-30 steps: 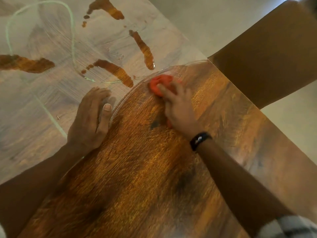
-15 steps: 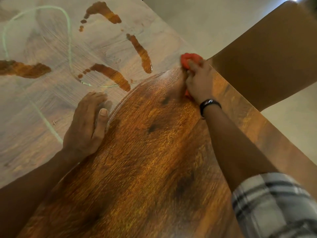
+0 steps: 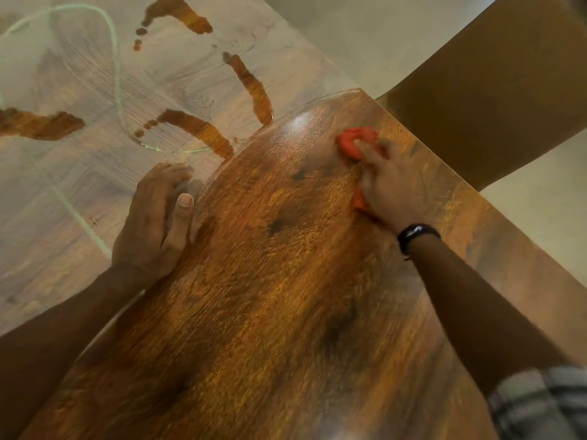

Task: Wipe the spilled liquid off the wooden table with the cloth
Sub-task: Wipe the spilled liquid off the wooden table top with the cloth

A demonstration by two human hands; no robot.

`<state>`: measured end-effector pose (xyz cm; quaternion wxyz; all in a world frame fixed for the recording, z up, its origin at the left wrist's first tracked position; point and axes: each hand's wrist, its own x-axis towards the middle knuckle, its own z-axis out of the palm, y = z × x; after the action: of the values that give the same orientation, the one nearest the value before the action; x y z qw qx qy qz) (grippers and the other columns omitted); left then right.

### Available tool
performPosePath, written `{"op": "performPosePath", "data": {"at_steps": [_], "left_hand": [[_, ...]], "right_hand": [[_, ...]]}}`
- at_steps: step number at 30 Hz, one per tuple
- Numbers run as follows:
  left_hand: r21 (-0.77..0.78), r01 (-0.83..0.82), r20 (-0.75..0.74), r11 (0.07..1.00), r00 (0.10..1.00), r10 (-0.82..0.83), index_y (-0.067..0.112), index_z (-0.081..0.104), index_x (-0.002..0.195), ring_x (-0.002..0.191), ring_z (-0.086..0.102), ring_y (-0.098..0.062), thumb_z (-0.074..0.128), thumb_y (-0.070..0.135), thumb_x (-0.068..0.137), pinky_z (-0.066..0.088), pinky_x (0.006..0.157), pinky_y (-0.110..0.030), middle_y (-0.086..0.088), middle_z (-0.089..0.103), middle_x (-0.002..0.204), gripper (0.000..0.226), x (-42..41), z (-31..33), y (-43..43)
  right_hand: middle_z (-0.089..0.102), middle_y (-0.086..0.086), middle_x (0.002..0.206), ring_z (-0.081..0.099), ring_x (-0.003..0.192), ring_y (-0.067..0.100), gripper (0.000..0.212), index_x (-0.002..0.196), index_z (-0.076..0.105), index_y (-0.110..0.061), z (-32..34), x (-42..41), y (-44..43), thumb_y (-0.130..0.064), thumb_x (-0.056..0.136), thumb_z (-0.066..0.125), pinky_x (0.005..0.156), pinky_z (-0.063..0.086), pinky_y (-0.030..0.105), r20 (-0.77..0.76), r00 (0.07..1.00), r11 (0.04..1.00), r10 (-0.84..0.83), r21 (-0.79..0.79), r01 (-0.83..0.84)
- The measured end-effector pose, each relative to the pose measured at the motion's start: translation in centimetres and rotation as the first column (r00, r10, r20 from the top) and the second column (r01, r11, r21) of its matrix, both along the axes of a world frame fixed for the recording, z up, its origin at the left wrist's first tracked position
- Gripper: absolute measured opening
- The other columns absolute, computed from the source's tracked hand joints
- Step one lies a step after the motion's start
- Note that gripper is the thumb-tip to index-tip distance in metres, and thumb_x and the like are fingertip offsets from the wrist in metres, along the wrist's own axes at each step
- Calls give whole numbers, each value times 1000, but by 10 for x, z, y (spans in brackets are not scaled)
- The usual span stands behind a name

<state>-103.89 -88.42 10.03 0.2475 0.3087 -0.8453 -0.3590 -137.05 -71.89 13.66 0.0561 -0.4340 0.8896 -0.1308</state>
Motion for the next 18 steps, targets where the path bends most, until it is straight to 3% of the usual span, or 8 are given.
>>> {"op": "performPosePath", "data": {"at_steps": [3, 5, 7, 9, 11, 13, 16, 18], "left_hand": [[0, 3, -4, 1000, 1000, -3, 4, 50, 138, 144, 37, -26, 30, 39, 106, 29, 120, -50, -15, 51, 144, 51, 0, 0, 0], [8, 1, 4, 1000, 1000, -1, 6, 50, 138, 144, 37, -26, 28, 42, 106, 29, 120, -51, -14, 51, 145, 53, 0, 0, 1], [9, 3, 24, 1000, 1000, -3, 8, 49, 139, 145, 36, -25, 27, 44, 106, 29, 119, -52, -12, 50, 146, 54, 0, 0, 1], [9, 3, 46, 1000, 999, -4, 9, 49, 140, 145, 36, -24, 26, 46, 106, 29, 119, -52, -11, 49, 147, 55, 1, -1, 0], [-6, 5, 72, 1000, 997, -5, 11, 49, 141, 143, 37, -23, 25, 48, 106, 29, 119, -51, -11, 49, 147, 56, 1, -2, -2], [-22, 20, 80, 1000, 997, -18, 15, 49, 140, 141, 39, -23, 24, 49, 106, 30, 118, -49, -10, 50, 147, 54, 1, -4, -4], [-34, 49, 74, 998, 996, -47, 26, 48, 136, 139, 41, -24, 23, 48, 106, 30, 117, -47, -10, 50, 145, 44, 0, -6, -6], [-46, 48, 65, 998, 997, -45, 27, 49, 135, 138, 42, -25, 24, 46, 106, 30, 117, -47, -11, 52, 144, 43, 0, -7, -6]], "right_hand": [[36, 9, 149, 39, 130, 33, 45, 145, 47, -33, 6, -39, 3, -24, 101, 46, 109, 38, 44, -18, 961, 960, -278, 31, 278], [32, 7, 153, 33, 136, 32, 44, 144, 46, -36, 5, -13, -10, -28, 101, 44, 112, 36, 48, -21, 954, 954, -298, 26, 298], [28, 7, 156, 31, 137, 32, 43, 144, 45, -37, -1, 40, -21, -33, 101, 41, 112, 37, 49, 8, 986, 986, -165, -11, 165], [34, 8, 151, 39, 125, 30, 45, 141, 47, -37, -7, 110, -22, -38, 98, 36, 104, 43, 42, 38, 998, 997, 59, -49, -58], [42, 8, 143, 46, 109, 28, 44, 140, 49, -34, -12, 170, -9, -31, 96, 44, 89, 50, 39, -1, 959, 958, 285, -30, -285], [45, 8, 141, 48, 105, 28, 49, 139, 50, -33, -15, 172, 8, -20, 92, 52, 83, 50, 41, -16, 943, 943, 333, -23, -333], [41, 10, 148, 45, 117, 33, 53, 142, 48, -33, -10, 98, 35, -17, 92, 48, 95, 46, 44, -23, 1000, 999, 12, -43, -13], [33, 9, 153, 39, 129, 34, 49, 145, 45, -35, -2, 35, 70, -19, 98, 45, 108, 39, 47, -11, 974, 974, -226, -19, 226]]}}
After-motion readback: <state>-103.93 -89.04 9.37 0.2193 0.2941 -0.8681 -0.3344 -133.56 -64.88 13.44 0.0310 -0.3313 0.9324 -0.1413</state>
